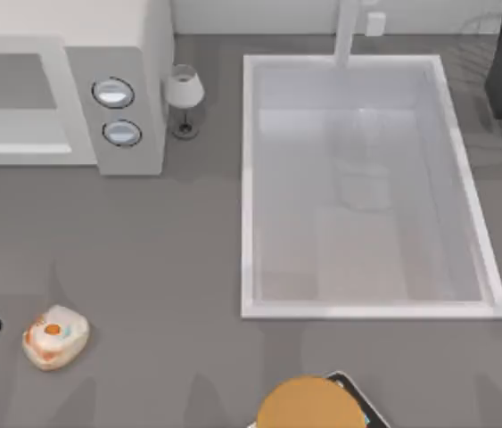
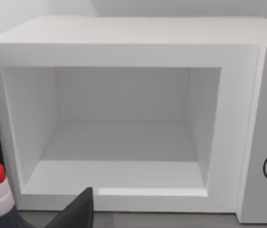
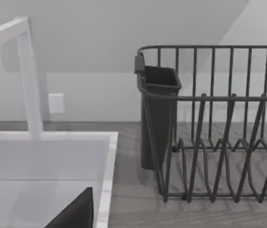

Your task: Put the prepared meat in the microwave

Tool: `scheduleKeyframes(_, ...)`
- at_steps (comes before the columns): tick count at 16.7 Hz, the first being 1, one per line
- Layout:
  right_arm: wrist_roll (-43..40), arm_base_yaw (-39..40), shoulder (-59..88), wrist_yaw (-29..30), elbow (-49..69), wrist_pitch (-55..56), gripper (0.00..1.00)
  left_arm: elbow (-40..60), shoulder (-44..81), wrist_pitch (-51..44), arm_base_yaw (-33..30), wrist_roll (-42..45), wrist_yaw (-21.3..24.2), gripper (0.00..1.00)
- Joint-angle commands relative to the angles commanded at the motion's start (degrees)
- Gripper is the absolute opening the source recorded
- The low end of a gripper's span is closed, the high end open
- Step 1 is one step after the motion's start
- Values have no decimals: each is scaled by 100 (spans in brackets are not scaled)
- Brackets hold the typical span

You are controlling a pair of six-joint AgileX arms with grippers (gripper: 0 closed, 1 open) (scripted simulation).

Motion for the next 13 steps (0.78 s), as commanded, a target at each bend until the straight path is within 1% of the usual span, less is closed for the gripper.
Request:
scheduleKeyframes(3, 0, 0, 0, 0, 0, 0, 100, 60, 66, -51, -19, 22, 4, 100)
scheduleKeyframes(6, 0, 0, 0, 0, 0, 0, 100, 520, 618, -445, -147, 193, 14, 100)
scheduleKeyframes(9, 0, 0, 0, 0, 0, 0, 100, 1284, 1717, -1145, -341, 491, 6, 100)
scheduleKeyframes(13, 0, 0, 0, 0, 0, 0, 100, 2499, 3886, -2370, -667, 1002, -10, 100)
